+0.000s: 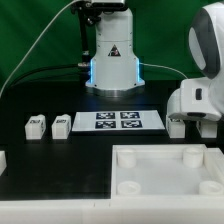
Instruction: Assemble one leg
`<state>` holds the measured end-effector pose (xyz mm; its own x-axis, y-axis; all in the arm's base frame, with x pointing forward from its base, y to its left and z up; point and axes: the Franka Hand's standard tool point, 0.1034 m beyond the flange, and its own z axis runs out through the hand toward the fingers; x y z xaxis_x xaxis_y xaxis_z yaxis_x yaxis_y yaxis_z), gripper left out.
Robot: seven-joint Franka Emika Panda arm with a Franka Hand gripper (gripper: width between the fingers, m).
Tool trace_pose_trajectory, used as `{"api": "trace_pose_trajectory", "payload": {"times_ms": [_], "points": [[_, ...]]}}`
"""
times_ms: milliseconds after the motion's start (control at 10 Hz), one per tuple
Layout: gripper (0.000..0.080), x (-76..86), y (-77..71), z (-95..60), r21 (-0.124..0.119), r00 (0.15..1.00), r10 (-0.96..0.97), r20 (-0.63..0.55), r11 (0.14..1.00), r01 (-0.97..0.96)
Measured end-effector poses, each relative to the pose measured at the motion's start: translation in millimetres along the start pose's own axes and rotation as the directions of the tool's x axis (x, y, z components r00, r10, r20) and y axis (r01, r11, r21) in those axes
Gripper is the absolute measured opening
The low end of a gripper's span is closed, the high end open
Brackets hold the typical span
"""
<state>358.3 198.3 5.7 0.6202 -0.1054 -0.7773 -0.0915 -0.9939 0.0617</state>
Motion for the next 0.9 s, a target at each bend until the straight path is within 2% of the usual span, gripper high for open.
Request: {"api": "trace_pose_trajectory", "payload": {"times_ms": [100,300,400,500,900], "points": [[0.0649,-0.4,0.0,0.6,-0.001,1.000,0.000,0.001,1.000,0.000],[0.0391,-0.6,0.1,1.0,-0.001,1.000,0.000,0.002,1.000,0.000],[0.0391,-0.9,-0.2,0.9,-0.001,1.000,-0.001,0.002,1.000,0.001],[0.0288,-0.9,-0.1,1.2,-0.001,1.000,-0.001,0.003,1.000,0.001],[0.0288,-0.9,-0.1,1.2,-0.001,1.000,-0.001,0.003,1.000,0.001]]}}
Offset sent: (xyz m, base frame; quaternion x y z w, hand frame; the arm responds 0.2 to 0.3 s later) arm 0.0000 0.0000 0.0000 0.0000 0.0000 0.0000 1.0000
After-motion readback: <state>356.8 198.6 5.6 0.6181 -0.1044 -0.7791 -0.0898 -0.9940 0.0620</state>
